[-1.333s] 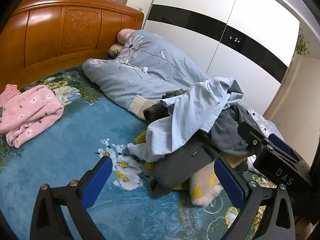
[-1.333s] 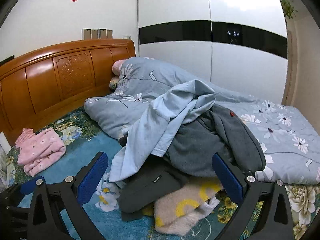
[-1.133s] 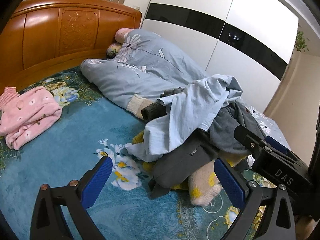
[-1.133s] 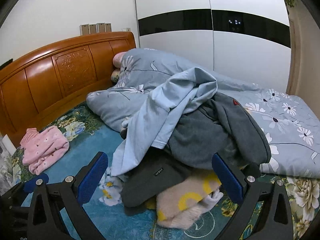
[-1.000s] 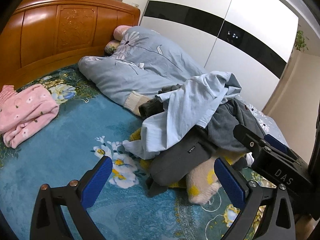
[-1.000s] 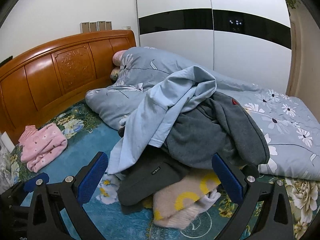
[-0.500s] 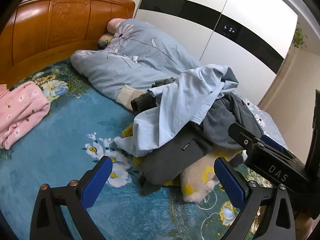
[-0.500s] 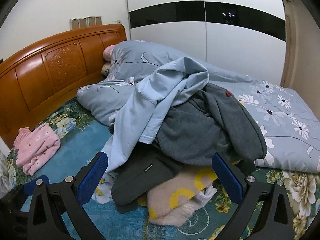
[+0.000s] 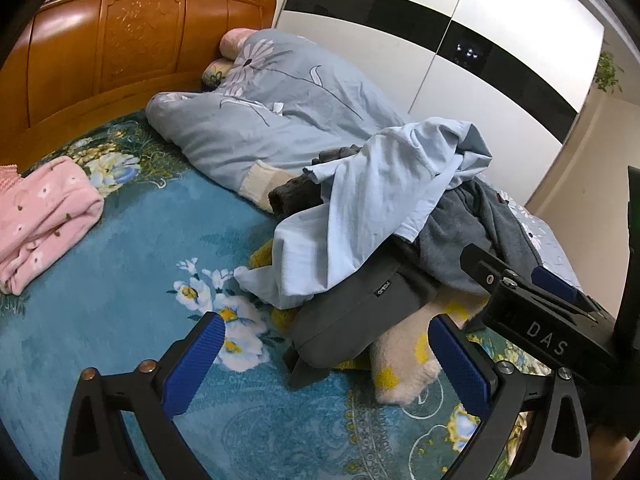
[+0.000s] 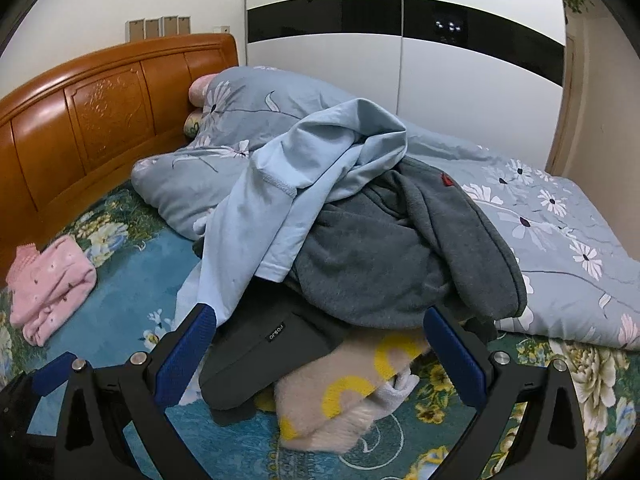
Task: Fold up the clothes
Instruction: 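Reach both grippers toward the light blue T-shirt on the clothes pile, then grasp the light blue T-shirt with the right gripper and lift it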
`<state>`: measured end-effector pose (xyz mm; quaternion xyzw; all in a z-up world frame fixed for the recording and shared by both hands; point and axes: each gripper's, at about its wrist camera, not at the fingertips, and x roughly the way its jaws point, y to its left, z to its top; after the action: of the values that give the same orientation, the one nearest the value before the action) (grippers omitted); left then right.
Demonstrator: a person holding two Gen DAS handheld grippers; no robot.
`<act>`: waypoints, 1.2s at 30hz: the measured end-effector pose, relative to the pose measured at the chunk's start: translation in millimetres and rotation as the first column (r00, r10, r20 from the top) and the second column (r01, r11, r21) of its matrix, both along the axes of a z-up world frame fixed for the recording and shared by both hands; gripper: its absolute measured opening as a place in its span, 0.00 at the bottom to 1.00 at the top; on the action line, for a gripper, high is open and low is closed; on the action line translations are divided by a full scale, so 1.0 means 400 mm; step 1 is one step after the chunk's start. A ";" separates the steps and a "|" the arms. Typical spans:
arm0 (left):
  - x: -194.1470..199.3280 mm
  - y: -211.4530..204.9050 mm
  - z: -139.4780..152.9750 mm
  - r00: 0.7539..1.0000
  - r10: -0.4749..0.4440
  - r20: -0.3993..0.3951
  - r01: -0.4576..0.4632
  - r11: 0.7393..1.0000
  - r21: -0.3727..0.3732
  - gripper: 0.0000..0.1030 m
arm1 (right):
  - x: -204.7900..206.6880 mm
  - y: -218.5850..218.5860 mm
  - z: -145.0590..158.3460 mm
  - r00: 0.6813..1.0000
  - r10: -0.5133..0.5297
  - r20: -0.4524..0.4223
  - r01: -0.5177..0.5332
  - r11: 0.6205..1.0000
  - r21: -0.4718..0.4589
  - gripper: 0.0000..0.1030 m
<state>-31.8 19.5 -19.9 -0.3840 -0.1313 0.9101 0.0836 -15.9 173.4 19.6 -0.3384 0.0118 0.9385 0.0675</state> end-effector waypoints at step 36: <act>0.140 -0.128 -0.135 0.999 -0.037 0.032 0.037 0.999 0.009 1.00 | -0.198 0.000 0.055 0.999 0.042 0.014 -0.042 0.999 -0.019 0.93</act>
<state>24.2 -31.7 -73.9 -0.4008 -0.1291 0.9015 0.0999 -95.2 173.6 41.5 -0.3460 0.0129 0.9371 0.0446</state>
